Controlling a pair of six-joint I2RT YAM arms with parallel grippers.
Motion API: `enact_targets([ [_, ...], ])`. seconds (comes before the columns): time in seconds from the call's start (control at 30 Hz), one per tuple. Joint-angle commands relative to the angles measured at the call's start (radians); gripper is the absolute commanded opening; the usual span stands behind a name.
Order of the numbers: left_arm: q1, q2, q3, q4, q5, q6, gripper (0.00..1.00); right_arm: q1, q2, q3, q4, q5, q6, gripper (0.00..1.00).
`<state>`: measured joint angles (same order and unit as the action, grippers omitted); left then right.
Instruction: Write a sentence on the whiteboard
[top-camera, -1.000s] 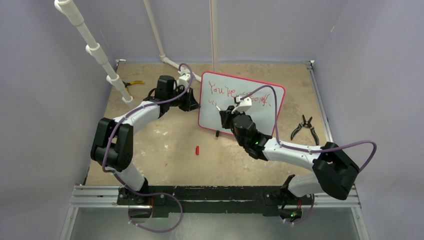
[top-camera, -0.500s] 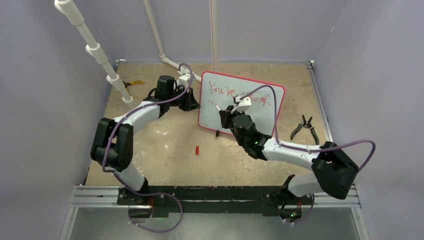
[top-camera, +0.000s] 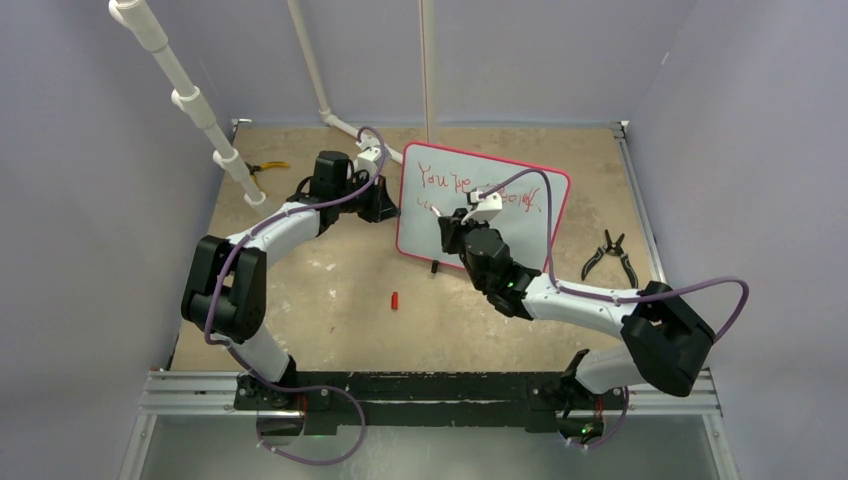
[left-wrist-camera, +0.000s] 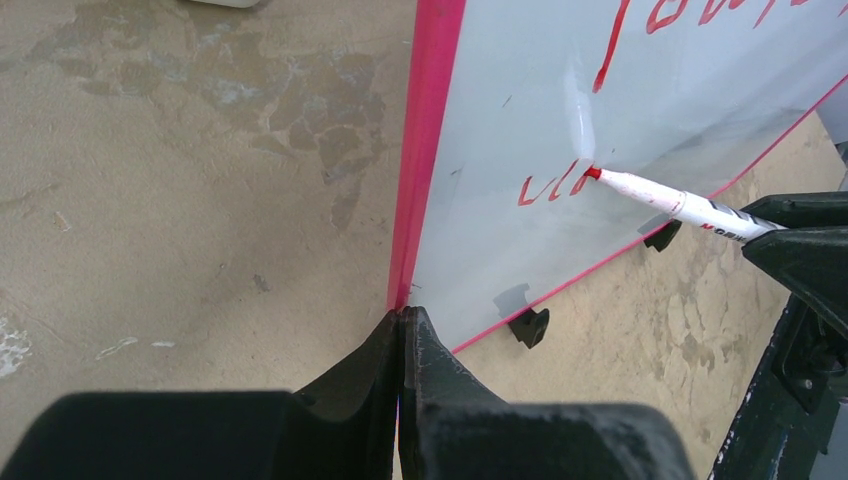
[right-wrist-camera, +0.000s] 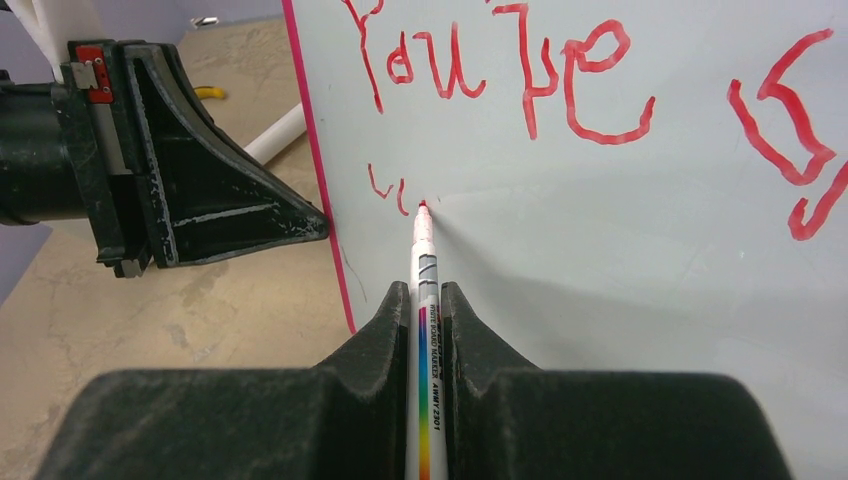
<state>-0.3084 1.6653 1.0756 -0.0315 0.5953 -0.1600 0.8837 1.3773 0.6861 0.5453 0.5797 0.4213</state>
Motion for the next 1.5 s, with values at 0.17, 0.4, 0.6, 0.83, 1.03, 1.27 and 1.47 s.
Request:
enact_targets([
  [0.17,-0.012,-0.031,0.01,0.034,0.024,0.014,0.0,-0.006,-0.031,0.027,0.027,0.112,-0.026,0.0],
  [0.4,-0.012,-0.032,0.011,0.034,0.024,0.014,0.0,-0.006,-0.049,0.017,0.02,0.124,-0.017,0.0],
  [0.6,-0.012,-0.032,0.012,0.033,0.024,0.014,0.0,-0.006,-0.05,0.01,0.005,0.125,-0.004,0.0],
  [0.83,-0.012,-0.032,0.011,0.034,0.023,0.014,0.0,-0.006,-0.052,-0.017,-0.014,0.122,0.028,0.0],
  [1.03,-0.014,-0.032,0.011,0.033,0.023,0.011,0.0,-0.006,-0.064,-0.038,-0.025,0.099,0.05,0.0],
  [1.27,-0.013,-0.041,0.012,0.033,0.018,0.008,0.0,-0.005,-0.074,-0.054,-0.03,0.083,0.06,0.0],
  [1.47,-0.012,-0.05,0.018,0.033,0.006,0.006,0.04,-0.005,-0.078,-0.063,-0.034,0.077,0.067,0.0],
])
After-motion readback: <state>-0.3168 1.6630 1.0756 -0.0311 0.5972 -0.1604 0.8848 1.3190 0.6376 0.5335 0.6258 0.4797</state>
